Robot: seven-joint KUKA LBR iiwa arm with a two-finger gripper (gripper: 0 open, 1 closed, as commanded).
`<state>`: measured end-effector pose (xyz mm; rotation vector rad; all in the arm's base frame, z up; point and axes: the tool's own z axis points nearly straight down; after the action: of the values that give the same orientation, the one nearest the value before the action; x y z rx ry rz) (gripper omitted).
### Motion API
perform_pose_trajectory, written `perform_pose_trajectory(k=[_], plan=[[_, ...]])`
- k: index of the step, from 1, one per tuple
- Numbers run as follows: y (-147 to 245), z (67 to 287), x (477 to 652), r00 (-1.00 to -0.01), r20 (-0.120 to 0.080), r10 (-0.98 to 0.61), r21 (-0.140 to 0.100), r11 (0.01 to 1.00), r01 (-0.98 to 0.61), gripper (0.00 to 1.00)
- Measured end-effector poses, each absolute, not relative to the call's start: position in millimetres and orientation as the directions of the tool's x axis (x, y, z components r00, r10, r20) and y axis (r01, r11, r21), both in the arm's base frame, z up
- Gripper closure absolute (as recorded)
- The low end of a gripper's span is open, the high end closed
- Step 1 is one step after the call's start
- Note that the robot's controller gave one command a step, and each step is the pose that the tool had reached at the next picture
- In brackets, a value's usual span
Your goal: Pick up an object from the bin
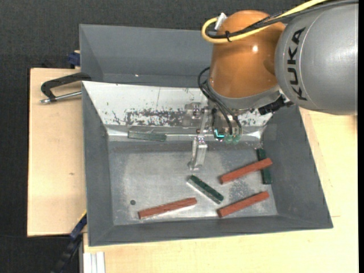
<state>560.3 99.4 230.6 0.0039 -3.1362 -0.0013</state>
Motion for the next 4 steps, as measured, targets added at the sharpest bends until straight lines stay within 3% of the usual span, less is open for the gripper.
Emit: perform_pose_trajectory(k=[1, 2, 3, 4], plan=[[98.9, 235.2, 561.9, -1.000, -0.003, -0.001, 0.002, 1.000, -0.001, 0.00], [84.9, 206.2, 542.3, -0.990, -0.012, -0.139, 0.002, 0.990, -0.139, 0.00], [5.3, 158.1, 506.2, -0.988, -0.001, -0.155, 0.000, 0.988, -0.155, 1.00], [5.7, 158.3, 506.4, -0.988, -0.001, -0.156, 0.001, 0.988, -0.156, 0.00]])
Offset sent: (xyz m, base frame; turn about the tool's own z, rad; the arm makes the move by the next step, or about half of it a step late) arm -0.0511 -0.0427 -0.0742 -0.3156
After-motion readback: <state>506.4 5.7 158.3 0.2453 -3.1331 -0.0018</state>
